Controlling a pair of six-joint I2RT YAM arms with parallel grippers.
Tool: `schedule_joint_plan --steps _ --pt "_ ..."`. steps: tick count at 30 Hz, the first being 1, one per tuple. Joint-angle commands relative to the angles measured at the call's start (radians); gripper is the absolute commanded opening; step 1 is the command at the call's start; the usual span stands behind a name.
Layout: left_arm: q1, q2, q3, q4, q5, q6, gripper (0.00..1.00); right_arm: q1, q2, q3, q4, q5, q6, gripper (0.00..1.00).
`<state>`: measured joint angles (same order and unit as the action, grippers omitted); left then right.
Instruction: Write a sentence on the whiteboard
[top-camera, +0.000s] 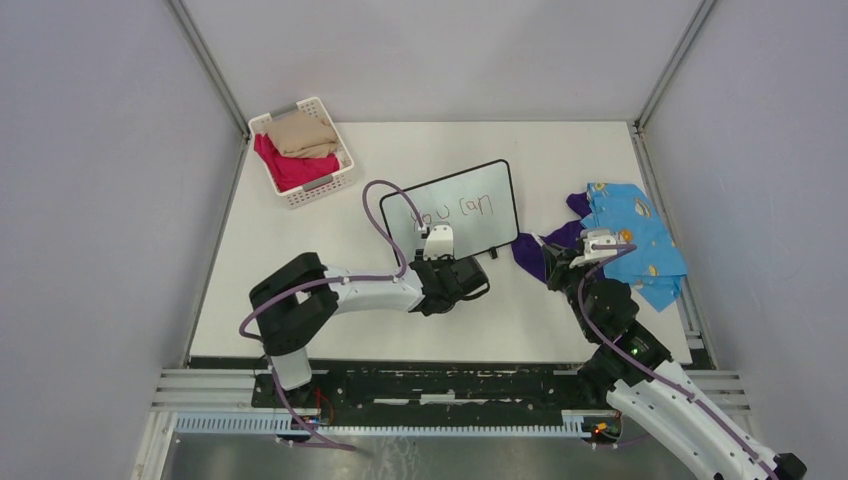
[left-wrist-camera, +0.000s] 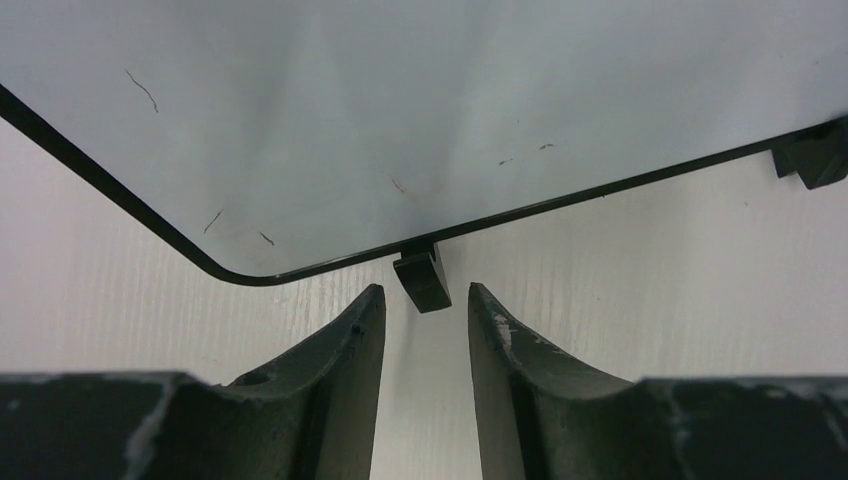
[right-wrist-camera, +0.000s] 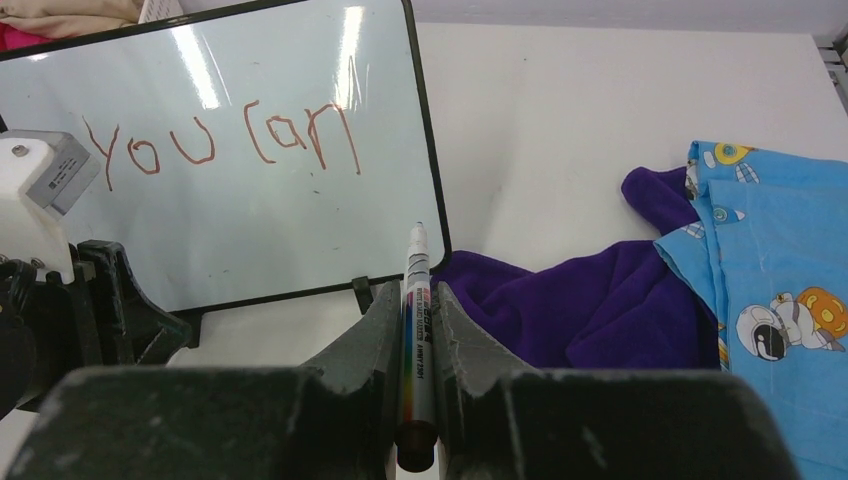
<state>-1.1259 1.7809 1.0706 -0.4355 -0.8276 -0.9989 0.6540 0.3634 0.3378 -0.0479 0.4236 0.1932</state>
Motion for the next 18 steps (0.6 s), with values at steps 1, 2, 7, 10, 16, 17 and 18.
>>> schedule_joint_plan --steps 1,2,7,10,16,17,18 --pt "0.018 0.019 -0.002 0.061 -0.020 -0.034 0.42 -0.001 0.008 0.029 0.010 0.012 -0.008 0.00" --pt "0.021 0.021 -0.004 0.065 -0.017 -0.031 0.40 -0.001 0.011 0.029 0.012 0.011 -0.006 0.00" --pt "0.025 0.019 -0.028 0.094 0.000 -0.021 0.30 -0.001 0.020 0.030 0.014 0.008 -0.002 0.00" --pt "0.026 0.020 -0.039 0.099 0.007 -0.019 0.26 -0.001 0.027 0.029 0.014 0.003 0.004 0.00" --pt "0.025 0.002 -0.080 0.114 0.021 -0.010 0.19 0.000 0.035 0.029 0.020 -0.003 0.010 0.00" --pt "0.026 -0.005 -0.088 0.117 0.021 -0.007 0.18 -0.001 0.037 0.029 0.022 -0.003 0.011 0.00" --pt "0.025 -0.014 -0.095 0.119 0.021 -0.004 0.17 -0.001 0.039 0.030 0.022 -0.004 0.011 0.00"
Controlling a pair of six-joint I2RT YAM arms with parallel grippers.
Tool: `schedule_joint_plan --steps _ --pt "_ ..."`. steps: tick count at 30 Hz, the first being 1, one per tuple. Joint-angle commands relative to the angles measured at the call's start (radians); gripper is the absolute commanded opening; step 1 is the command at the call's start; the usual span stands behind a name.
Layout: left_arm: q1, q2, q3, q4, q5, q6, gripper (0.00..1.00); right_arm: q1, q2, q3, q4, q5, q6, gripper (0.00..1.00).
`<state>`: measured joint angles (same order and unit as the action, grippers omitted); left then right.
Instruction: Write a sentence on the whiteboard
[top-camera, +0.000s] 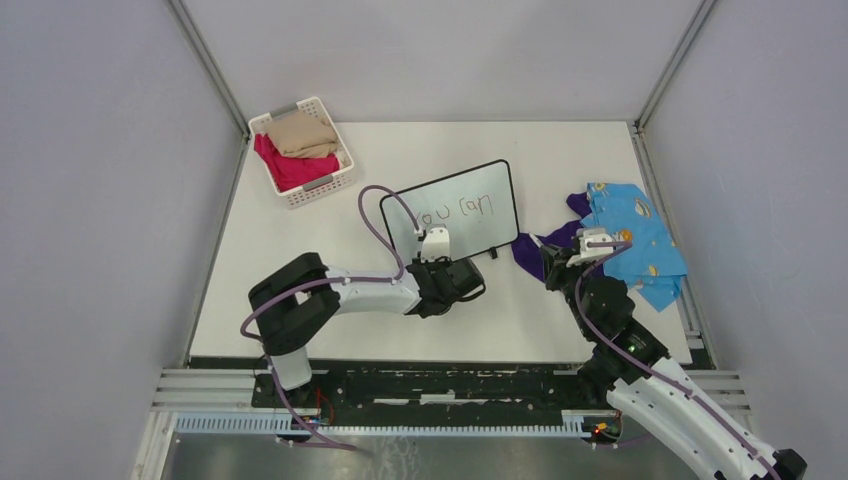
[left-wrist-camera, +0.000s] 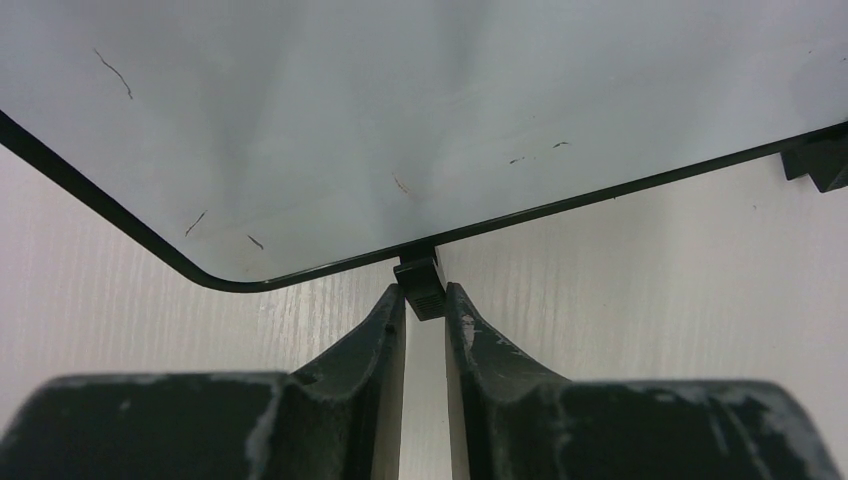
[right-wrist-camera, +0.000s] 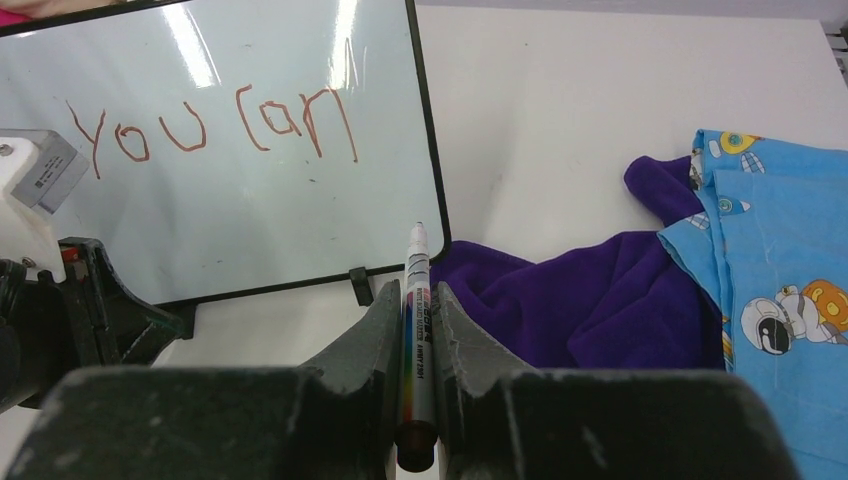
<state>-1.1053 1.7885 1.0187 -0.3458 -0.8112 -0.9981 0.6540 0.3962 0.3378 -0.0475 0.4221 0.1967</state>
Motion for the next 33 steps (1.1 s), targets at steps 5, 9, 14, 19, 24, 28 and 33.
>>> schedule_joint_plan --steps 5,9,14,19,24,28,33 --pt "0.002 -0.061 -0.088 0.033 0.002 0.002 0.15 -0.001 0.017 0.032 0.033 -0.012 0.012 0.00" --pt "0.002 -0.083 -0.123 0.040 0.005 0.007 0.15 -0.002 0.025 0.030 0.034 -0.016 0.013 0.00" --pt "0.004 -0.103 -0.142 0.041 0.005 0.017 0.15 -0.001 0.030 0.031 0.034 -0.019 0.013 0.00" --pt "-0.015 -0.137 -0.150 0.064 0.005 0.076 0.17 -0.001 0.035 0.036 0.035 -0.028 0.007 0.00" --pt "-0.045 -0.222 -0.147 0.077 0.016 0.139 0.36 -0.002 0.034 0.051 0.035 -0.042 -0.011 0.00" --pt "-0.048 -0.336 -0.145 0.052 0.044 0.176 0.65 0.000 0.037 0.069 0.033 -0.053 -0.025 0.00" --pt "-0.047 -0.511 -0.123 -0.047 0.037 0.247 0.99 -0.002 0.030 0.082 0.031 -0.072 -0.039 0.00"
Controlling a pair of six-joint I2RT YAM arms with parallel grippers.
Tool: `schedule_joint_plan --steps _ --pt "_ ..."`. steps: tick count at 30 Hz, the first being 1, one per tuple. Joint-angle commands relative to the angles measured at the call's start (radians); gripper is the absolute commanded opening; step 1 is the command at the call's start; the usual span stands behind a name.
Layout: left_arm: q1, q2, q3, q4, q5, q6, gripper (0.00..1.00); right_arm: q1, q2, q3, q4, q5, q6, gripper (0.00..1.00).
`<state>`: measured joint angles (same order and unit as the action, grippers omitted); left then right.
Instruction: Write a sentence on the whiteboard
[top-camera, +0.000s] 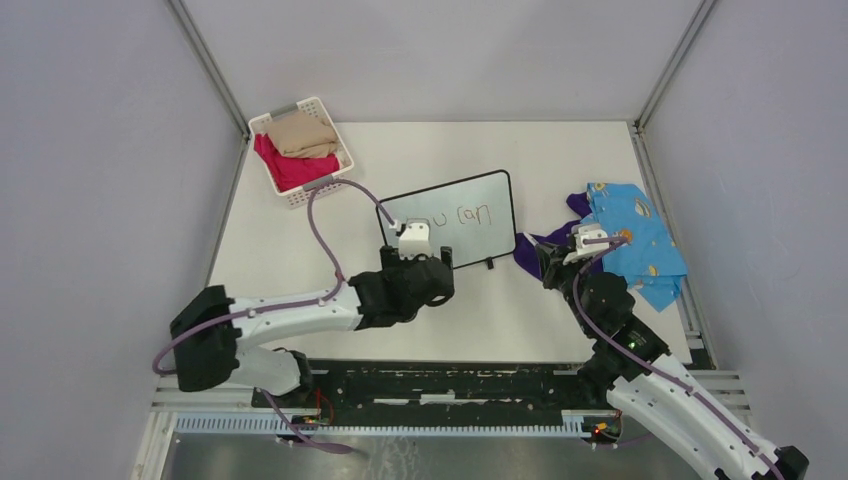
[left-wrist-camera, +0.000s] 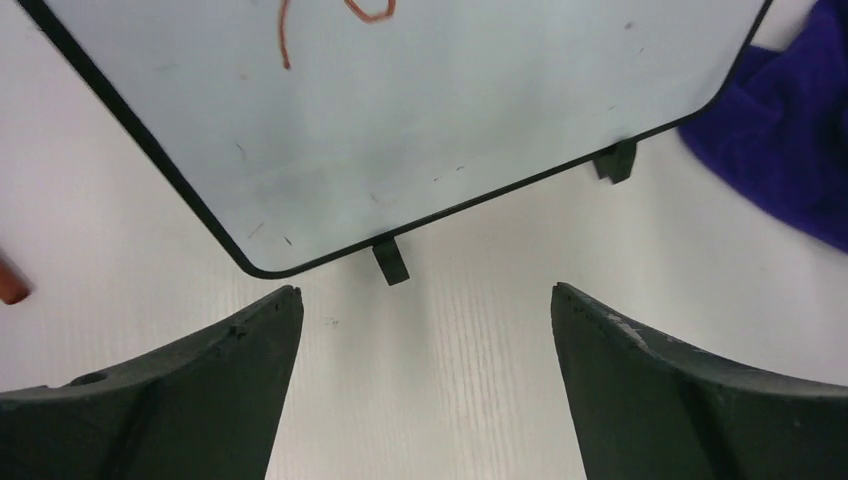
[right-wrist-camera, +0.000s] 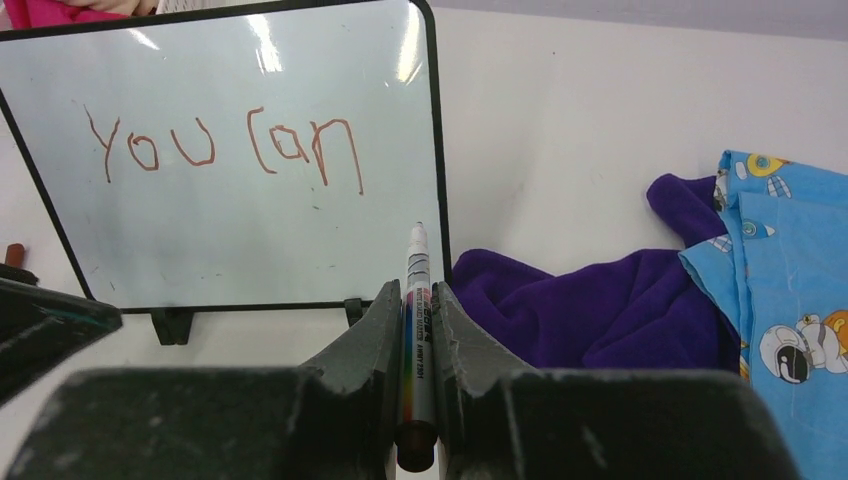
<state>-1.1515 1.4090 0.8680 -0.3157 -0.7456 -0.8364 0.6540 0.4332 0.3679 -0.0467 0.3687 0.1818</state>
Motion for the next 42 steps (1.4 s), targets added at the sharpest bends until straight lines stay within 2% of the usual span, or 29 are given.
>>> schedule_joint_plan --steps 1,5,7,10,12,13,14,15,16,17,18,19,20,22,25,26,28,30,32,35,37,39,42 --pt "-0.001 -0.166 0.043 -0.115 -0.050 0.096 1.00 -0.001 -0.008 0.054 0.030 -0.020 -0.028 0.00" --pt "0.000 -0.305 0.142 -0.317 -0.236 0.100 1.00 0.000 -0.008 0.064 0.036 -0.031 -0.039 0.00" --pt "0.001 -0.364 0.180 -0.352 -0.339 0.148 1.00 -0.002 -0.003 0.067 0.039 -0.037 -0.042 0.00" --pt "0.000 -0.458 0.139 -0.256 -0.482 0.257 1.00 -0.002 0.007 0.068 0.039 -0.047 -0.039 0.00" --pt "0.001 -0.520 0.078 -0.140 -0.494 0.415 1.00 -0.002 0.014 0.068 0.063 -0.058 -0.034 0.00" --pt "0.002 -0.535 0.065 -0.145 -0.510 0.420 1.00 0.000 0.015 0.067 0.068 -0.060 -0.033 0.00" --pt "0.005 -0.538 0.069 -0.204 -0.549 0.368 1.00 -0.001 0.016 0.066 0.071 -0.064 -0.032 0.00" --pt "0.007 -0.529 0.105 -0.310 -0.594 0.245 1.00 0.000 0.016 0.065 0.072 -0.069 -0.030 0.00" --pt "0.010 -0.513 0.137 -0.465 -0.644 0.064 1.00 -0.001 0.014 0.063 0.073 -0.069 -0.030 0.00" --pt "0.011 -0.494 0.165 -0.621 -0.694 -0.214 1.00 -0.002 0.013 0.062 0.074 -0.070 -0.030 0.00" --pt "0.011 -0.481 0.178 -0.786 -0.739 -0.402 1.00 -0.002 0.012 0.060 0.076 -0.071 -0.029 0.00" --pt "0.010 -0.474 0.176 -0.893 -0.769 -0.494 1.00 -0.001 0.011 0.059 0.078 -0.073 -0.029 0.00" --pt "0.011 -0.475 0.164 -0.896 -0.789 -0.494 1.00 -0.002 0.013 0.058 0.081 -0.076 -0.029 0.00" --pt "0.011 -0.483 0.127 -0.722 -0.787 -0.260 1.00 0.000 0.018 0.057 0.088 -0.084 -0.028 0.00" --pt "0.069 -0.528 0.054 -0.357 -0.637 0.087 1.00 -0.001 0.024 0.057 0.095 -0.095 -0.028 0.00" --pt "0.145 -0.560 0.021 -0.203 -0.510 0.214 1.00 -0.002 0.024 0.056 0.098 -0.096 -0.027 0.00" --pt "0.369 -0.618 -0.042 -0.003 -0.202 0.309 1.00 -0.001 0.021 0.056 0.107 -0.102 -0.022 0.00" --pt "0.588 -0.602 -0.033 0.050 0.039 0.298 1.00 0.000 0.022 0.059 0.112 -0.112 -0.020 0.00" --pt "0.660 -0.526 0.026 0.036 0.109 0.330 1.00 -0.001 0.019 0.060 0.112 -0.118 -0.019 0.00" --pt "0.747 -0.385 0.135 0.017 0.285 0.427 1.00 -0.002 0.014 0.061 0.113 -0.118 -0.020 0.00" --pt "0.791 -0.315 0.194 0.022 0.359 0.424 1.00 -0.002 0.007 0.062 0.113 -0.121 -0.022 0.00" --pt "0.885 -0.288 0.168 0.096 0.470 0.365 1.00 0.000 0.002 0.068 0.110 -0.124 -0.025 0.00" --pt "1.038 -0.301 0.008 0.322 0.713 0.224 1.00 -0.001 -0.008 0.062 0.124 -0.135 -0.021 0.00"
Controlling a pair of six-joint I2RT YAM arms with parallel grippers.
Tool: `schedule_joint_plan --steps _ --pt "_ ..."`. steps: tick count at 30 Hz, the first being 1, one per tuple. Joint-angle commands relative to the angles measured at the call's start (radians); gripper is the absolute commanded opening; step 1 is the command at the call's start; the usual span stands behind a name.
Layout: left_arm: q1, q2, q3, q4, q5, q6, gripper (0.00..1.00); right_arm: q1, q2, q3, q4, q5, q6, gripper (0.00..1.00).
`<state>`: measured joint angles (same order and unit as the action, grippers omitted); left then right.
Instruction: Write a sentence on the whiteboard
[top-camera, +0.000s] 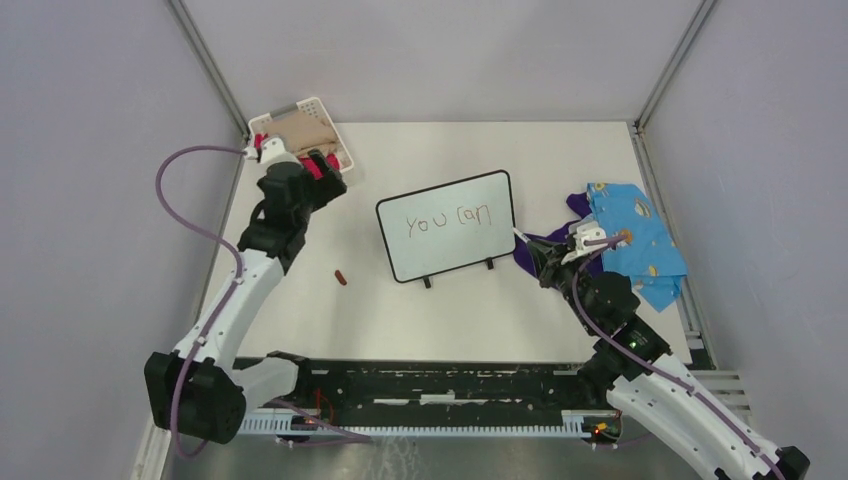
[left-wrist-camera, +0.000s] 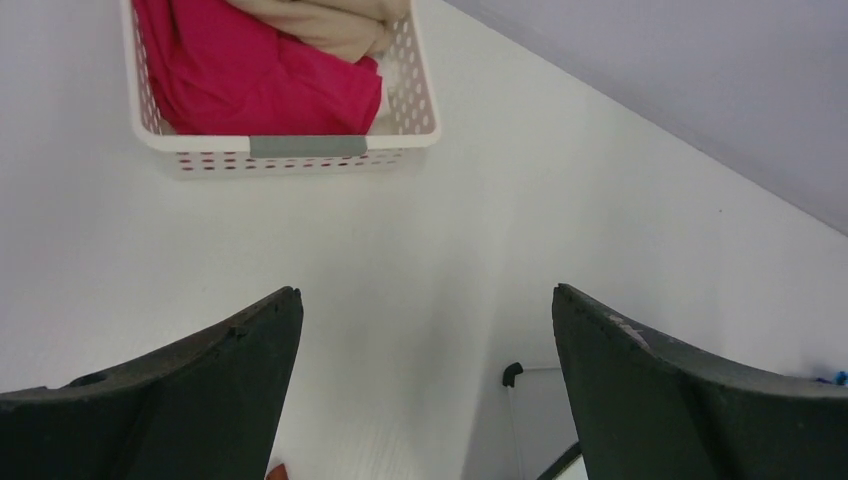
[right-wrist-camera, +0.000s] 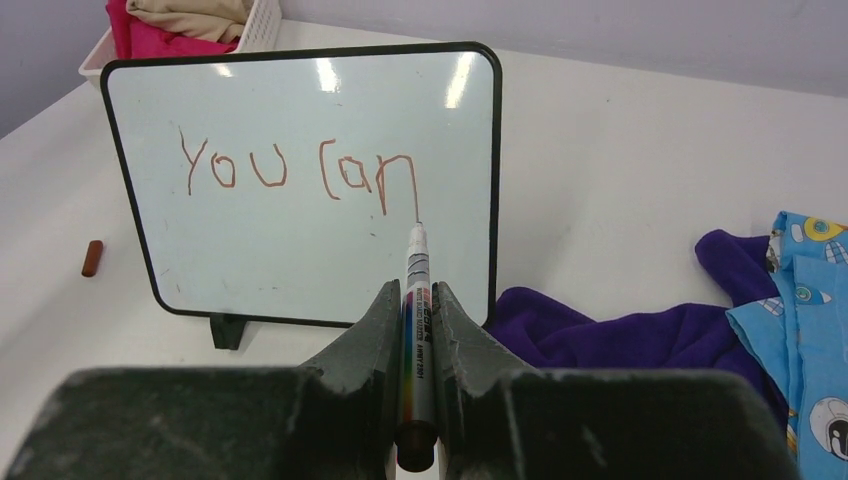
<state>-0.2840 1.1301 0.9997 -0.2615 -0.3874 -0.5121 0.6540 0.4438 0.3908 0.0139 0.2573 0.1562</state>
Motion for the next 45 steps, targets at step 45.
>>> schedule_joint_plan --steps 45 --pt "0.121 0.235 -0.455 0.821 1.178 0.079 0.90 0.032 0.234 0.010 0.370 -0.244 0.145 0.00"
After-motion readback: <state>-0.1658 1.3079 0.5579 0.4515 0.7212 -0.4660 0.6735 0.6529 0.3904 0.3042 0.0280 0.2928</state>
